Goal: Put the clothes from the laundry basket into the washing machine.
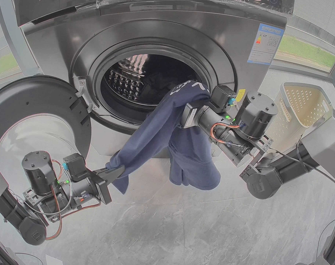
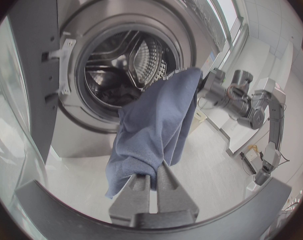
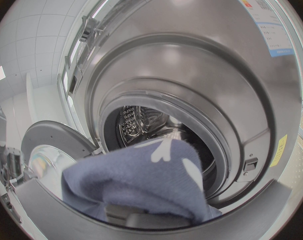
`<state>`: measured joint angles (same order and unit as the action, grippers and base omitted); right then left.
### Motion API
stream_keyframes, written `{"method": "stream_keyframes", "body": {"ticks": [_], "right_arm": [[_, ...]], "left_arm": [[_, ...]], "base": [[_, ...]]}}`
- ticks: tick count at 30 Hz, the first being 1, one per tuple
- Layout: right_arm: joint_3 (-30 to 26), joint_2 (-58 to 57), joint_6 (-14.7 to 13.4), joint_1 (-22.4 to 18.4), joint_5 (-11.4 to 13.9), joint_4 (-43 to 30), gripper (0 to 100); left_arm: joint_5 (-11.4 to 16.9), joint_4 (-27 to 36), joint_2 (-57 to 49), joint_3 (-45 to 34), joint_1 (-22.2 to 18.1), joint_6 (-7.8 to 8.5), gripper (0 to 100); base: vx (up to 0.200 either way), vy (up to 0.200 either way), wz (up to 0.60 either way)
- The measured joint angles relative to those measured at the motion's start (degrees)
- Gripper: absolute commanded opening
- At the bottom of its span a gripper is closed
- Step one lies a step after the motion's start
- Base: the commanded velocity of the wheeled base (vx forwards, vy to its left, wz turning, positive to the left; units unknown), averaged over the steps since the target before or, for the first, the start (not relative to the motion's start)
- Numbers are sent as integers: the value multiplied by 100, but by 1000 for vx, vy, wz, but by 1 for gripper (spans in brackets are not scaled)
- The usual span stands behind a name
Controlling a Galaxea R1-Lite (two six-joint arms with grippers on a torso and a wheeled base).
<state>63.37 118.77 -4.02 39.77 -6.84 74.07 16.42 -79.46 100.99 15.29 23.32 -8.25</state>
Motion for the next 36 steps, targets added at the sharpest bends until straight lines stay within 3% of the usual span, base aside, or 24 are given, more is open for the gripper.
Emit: {"method": "stream_keyframes", "body": {"ticks": [5,8,9,16,26,30,36], "right_arm": [[-6,-102,-29,157,0,5,0],[-6,-140,-33,213,-2,10,0],[-6,-155,-35,227,-2,13,0],[-9,-205,-51,232,-9,10,0],[-4,-223,-51,177,-11,-4,0],[-4,-207,-51,216,-11,2,0],[-30,-185,-55,334,-46,10,0]], "left_arm": [[11,-178,345,-195,101,16,0],[9,-591,544,-230,123,10,0],[-2,-767,640,-232,134,5,100],[-74,-944,968,-305,327,-17,100],[-479,-911,546,-432,925,-23,100],[-729,-912,450,-96,992,-50,100],[-887,-928,590,750,1140,-63,100]], "base": [[0,0,0],[0,0,0],[0,0,0],[0,0,0],[0,0,0],[0,0,0],[0,0,0]]}}
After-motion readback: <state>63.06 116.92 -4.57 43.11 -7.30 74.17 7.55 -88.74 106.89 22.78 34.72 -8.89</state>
